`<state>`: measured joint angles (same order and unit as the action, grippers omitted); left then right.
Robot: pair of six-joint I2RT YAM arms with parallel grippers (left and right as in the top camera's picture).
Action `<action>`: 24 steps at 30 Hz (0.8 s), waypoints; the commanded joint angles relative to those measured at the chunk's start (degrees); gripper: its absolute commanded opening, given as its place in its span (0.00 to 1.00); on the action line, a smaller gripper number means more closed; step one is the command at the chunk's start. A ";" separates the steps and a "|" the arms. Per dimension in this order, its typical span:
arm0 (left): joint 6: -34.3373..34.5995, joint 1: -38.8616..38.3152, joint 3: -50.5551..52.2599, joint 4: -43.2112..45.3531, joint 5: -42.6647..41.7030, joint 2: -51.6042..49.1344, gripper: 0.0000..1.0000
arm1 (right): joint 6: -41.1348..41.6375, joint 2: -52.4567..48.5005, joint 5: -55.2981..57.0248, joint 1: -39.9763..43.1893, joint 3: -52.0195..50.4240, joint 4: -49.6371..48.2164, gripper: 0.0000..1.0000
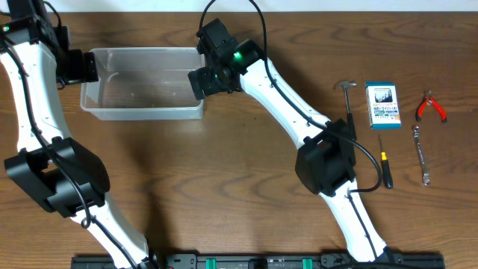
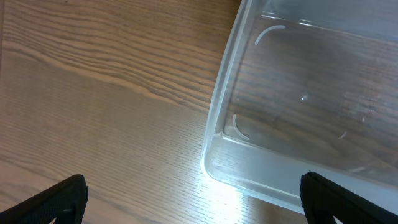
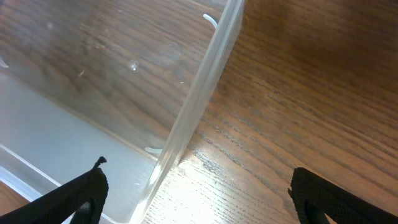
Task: Pack container
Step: 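Close the right gripper on the box's right wall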
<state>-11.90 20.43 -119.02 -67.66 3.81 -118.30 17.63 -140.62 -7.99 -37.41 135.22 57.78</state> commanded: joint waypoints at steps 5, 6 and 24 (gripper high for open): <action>-0.50 0.09 -0.57 -0.11 -0.20 -0.37 0.98 | 0.61 -2.45 0.04 0.26 0.74 0.24 0.96; -0.50 0.09 -0.57 -0.11 -0.20 -0.37 0.98 | 0.61 -2.54 0.07 0.26 0.74 0.15 0.96; -0.50 0.09 -0.57 -0.09 -0.20 -0.37 0.98 | 0.61 -3.02 0.04 0.24 0.74 -0.26 0.64</action>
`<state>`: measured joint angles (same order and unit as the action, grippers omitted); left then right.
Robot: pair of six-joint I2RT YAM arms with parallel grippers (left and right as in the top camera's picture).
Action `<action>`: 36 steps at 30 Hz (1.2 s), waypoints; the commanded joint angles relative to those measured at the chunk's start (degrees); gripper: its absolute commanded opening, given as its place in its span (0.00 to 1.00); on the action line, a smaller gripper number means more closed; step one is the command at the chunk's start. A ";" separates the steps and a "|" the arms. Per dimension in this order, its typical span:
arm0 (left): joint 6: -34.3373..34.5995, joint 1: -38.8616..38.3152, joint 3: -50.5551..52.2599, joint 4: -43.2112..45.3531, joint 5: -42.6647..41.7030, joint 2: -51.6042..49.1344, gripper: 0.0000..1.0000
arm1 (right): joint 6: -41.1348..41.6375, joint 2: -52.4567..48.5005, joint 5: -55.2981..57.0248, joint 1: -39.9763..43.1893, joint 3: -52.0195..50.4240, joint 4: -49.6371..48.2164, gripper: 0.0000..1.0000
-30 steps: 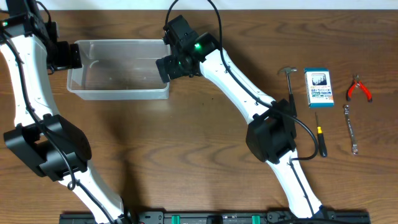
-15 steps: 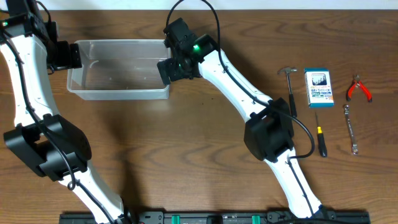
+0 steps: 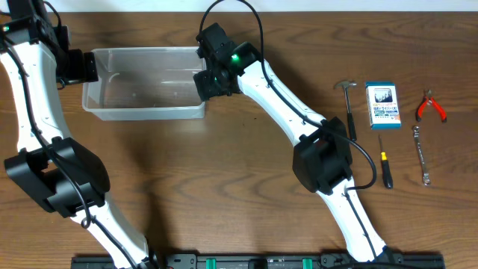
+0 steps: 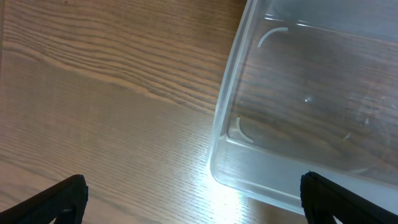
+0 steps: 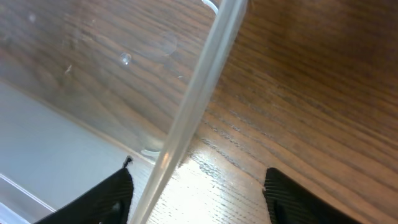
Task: Pack container
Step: 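Close the right gripper on the box's right wall, then drag the clear box rightward toward the table center with the right gripper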
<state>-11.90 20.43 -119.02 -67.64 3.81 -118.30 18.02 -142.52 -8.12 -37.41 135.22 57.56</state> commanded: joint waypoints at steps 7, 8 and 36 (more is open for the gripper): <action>-0.50 0.09 -0.57 -0.09 -0.17 -0.37 0.98 | 0.22 -1.14 0.17 0.26 0.74 -0.42 0.51; -0.50 0.09 -0.57 -0.09 -0.17 -0.37 0.98 | 0.22 -1.14 0.17 0.26 0.74 -0.50 0.48; -0.50 0.09 -0.57 0.52 -0.17 -0.37 0.98 | 0.44 -1.14 0.02 0.26 0.74 -2.27 0.01</action>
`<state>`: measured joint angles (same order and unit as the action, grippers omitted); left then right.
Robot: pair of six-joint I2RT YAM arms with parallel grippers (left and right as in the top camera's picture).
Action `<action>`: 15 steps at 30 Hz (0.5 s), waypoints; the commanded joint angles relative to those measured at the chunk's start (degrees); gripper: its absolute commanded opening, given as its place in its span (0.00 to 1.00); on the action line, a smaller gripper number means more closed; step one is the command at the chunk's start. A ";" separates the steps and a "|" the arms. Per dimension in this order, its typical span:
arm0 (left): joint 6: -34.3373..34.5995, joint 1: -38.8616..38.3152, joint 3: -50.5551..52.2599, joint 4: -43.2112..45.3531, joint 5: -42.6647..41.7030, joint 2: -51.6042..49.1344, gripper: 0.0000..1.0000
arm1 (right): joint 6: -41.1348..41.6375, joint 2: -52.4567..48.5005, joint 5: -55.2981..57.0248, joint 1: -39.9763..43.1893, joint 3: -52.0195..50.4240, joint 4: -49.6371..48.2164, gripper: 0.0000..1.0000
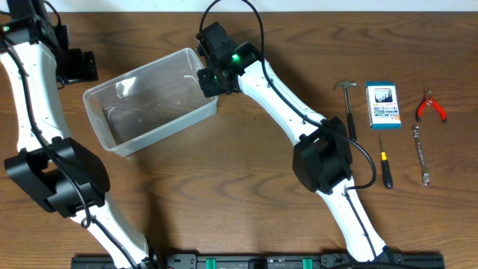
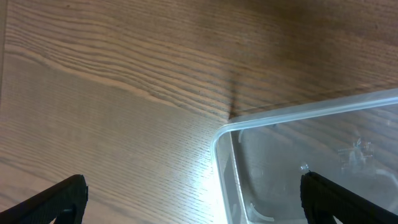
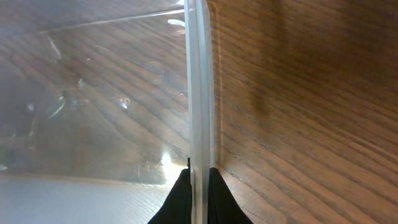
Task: Pack container
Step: 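Drag the clear box rightward toward the table center with the right gripper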
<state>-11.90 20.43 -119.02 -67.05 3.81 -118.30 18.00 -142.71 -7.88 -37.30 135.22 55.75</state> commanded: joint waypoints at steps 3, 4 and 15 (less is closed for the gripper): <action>-0.50 0.09 -0.57 -0.09 -0.17 -0.37 0.98 | 1.14 -0.92 -1.18 0.28 0.98 -2.32 0.01; -0.50 0.09 -0.57 -0.09 -0.17 -0.37 0.98 | 1.33 -0.92 -1.22 0.44 1.27 -2.67 0.01; -0.50 0.09 -0.57 -0.11 -0.17 -0.37 0.98 | 1.25 -0.92 8.33 3.80 13.97 6.62 0.01</action>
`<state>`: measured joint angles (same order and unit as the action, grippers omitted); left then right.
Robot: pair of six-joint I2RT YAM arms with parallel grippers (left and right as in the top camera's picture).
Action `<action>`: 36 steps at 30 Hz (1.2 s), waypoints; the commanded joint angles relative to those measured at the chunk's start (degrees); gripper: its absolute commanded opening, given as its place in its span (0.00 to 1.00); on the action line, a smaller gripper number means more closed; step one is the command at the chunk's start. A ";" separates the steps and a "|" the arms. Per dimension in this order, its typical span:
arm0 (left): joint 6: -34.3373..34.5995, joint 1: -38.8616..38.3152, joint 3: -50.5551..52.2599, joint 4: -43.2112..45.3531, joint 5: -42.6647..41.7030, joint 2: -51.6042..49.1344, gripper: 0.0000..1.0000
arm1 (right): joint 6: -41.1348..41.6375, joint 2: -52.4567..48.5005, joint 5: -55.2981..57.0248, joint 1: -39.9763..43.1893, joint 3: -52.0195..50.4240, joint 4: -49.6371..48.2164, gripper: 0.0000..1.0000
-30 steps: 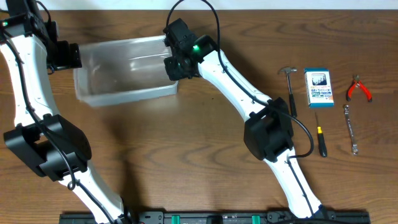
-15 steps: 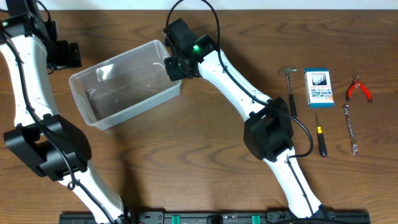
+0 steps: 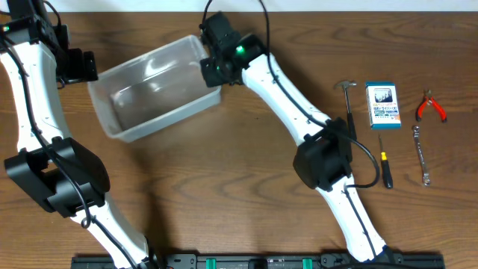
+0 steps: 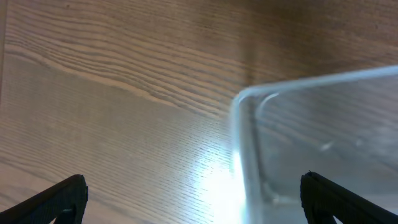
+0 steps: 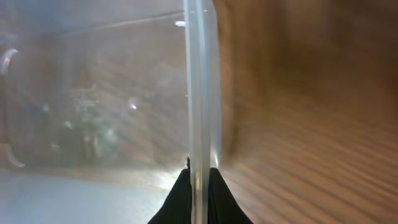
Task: Pack container
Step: 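Drag the clear box rightward toward the table center with the right gripper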
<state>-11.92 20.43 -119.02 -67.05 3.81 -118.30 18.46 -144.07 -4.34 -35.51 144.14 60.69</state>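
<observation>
A clear plastic container (image 3: 153, 90) sits askew at the table's far left, empty, its right end raised toward the back edge. My right gripper (image 3: 213, 75) is shut on its right wall, the rim (image 5: 199, 93) pinched between both black fingertips. My left gripper (image 3: 78, 66) stands open just off the container's left corner (image 4: 249, 106), touching nothing. To the far right lie a small hammer (image 3: 349, 101), a blue-and-white box (image 3: 382, 104), red pliers (image 3: 431, 107), a black-handled screwdriver (image 3: 385, 166) and a wrench (image 3: 422, 153).
The tools lie in a loose group near the right edge of the wooden table (image 3: 224, 172). The right arm (image 3: 299, 112) stretches diagonally across the middle. The left arm's links (image 3: 52, 172) stand along the left side.
My right gripper, still shut on the container's wall, has moved toward the back, and the container has shifted up and slightly right with it. The left gripper stays where it was, open.
The container lay square at the far left with both grippers open at its ends. My right gripper's jaws then narrowed over the right wall. Then it was shut on the wall and the container was turned askew; now it sits further back.
</observation>
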 commanded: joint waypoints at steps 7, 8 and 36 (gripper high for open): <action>-0.48 0.09 -0.57 -0.11 -0.17 -0.37 0.98 | 0.83 0.44 10.54 4.33 12.09 11.54 0.01; -0.48 0.09 -0.57 -0.11 -0.17 -0.37 0.98 | 0.92 0.44 10.51 4.52 12.63 12.57 0.01; -0.48 -0.81 -0.57 -3.45 -17.99 -0.37 0.98 | 5.57 0.44 9.97 5.14 13.38 29.11 0.01</action>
<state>-11.92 20.14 -119.02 -70.19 -12.29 -118.30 22.52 -144.07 5.87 -30.50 155.89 88.55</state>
